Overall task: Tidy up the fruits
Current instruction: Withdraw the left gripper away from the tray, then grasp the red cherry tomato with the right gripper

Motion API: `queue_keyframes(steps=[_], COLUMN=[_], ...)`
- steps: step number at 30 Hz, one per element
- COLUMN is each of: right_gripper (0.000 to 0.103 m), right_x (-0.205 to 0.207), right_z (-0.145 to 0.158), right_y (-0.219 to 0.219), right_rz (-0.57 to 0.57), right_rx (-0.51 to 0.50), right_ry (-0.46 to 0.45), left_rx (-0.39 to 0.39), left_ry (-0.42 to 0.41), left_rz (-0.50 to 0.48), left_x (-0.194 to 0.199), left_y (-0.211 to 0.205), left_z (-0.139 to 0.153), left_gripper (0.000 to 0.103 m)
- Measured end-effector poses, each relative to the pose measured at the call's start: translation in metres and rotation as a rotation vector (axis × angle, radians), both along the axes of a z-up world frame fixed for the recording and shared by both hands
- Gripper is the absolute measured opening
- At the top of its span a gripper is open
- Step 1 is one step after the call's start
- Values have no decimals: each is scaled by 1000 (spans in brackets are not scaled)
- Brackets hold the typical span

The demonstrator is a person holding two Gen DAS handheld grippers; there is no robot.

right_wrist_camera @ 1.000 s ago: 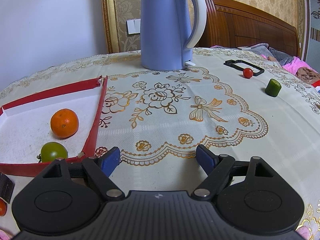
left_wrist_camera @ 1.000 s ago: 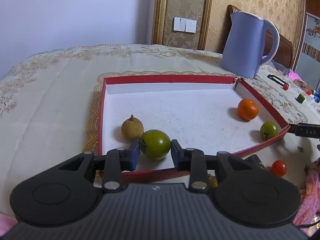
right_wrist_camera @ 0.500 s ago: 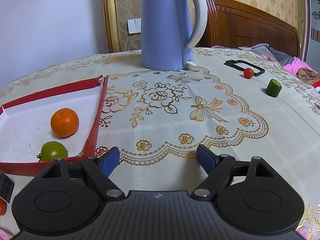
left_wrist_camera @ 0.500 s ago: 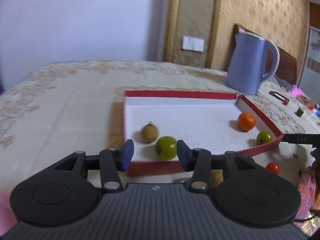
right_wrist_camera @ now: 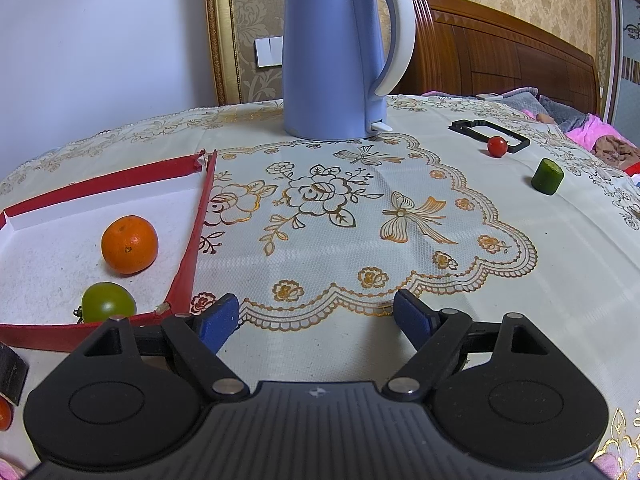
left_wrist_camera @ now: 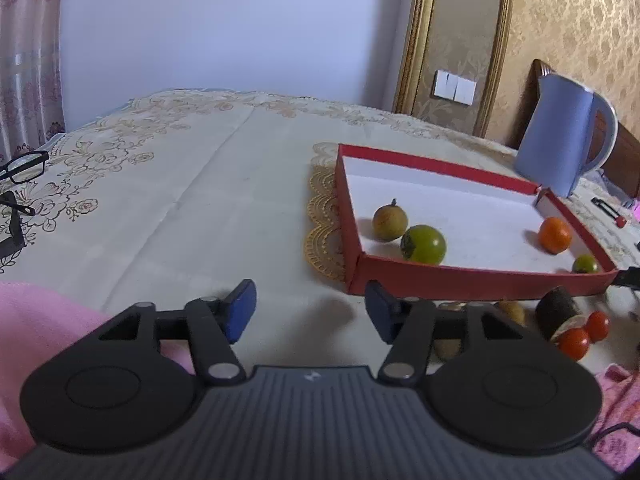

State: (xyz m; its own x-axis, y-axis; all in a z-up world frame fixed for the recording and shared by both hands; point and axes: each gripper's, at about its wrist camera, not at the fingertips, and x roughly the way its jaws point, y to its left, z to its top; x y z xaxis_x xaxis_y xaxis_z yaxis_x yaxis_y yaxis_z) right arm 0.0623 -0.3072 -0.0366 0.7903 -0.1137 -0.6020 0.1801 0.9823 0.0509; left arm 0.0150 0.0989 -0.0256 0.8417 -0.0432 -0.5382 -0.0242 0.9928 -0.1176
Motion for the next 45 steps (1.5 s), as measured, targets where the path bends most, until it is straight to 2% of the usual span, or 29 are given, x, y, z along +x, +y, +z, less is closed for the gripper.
queue_keyframes(steps=[7, 10, 14, 17, 21, 25, 27, 29, 30, 34, 39, 41, 45], right_gripper=[85, 85, 86, 86, 85, 85, 81, 65, 61, 58, 45, 35, 28], right_x=[1, 0, -13, -34, -56, -70, -74, -73, -71, -65, -67, -67, -65], right_z=[0, 0, 3, 10, 19, 23, 23, 21, 20, 17, 16, 13, 9], right_y=[0, -1, -7, -3, 21, 49, 64, 78, 82, 93, 104, 107, 110], right_rz=[2, 3, 3, 65, 224, 329, 375, 411, 424, 465, 511, 523, 529], right_rx=[0, 10, 71, 129, 129, 88, 54, 6, -5, 0, -28, -28, -18], right_ry=[1, -5, -40, -70, -68, -71, -71, -59, -51, -31, -23, -14, -13], left_rx=[76, 100, 87, 67, 85, 81, 72, 64, 63, 63, 59, 58, 57], left_ry=[-2, -9, -5, 11, 16, 19, 22, 25, 24, 24, 25, 25, 27], left_rz=[7, 17, 19, 0, -1, 8, -1, 1, 1, 0, -1, -1, -1], left_x=[3, 3, 3, 6, 6, 6, 7, 7, 7, 7, 7, 7, 7], left_y=[-8, -11, -9, -7, -9, -9, -7, -6, -6, -6, -6, -6, -7], left_z=[-7, -8, -8, -7, -8, -8, -7, -8, -8, -7, -8, -8, -7], left_gripper=[67, 79, 85, 96, 98, 101, 103, 103, 103, 103, 103, 103, 103])
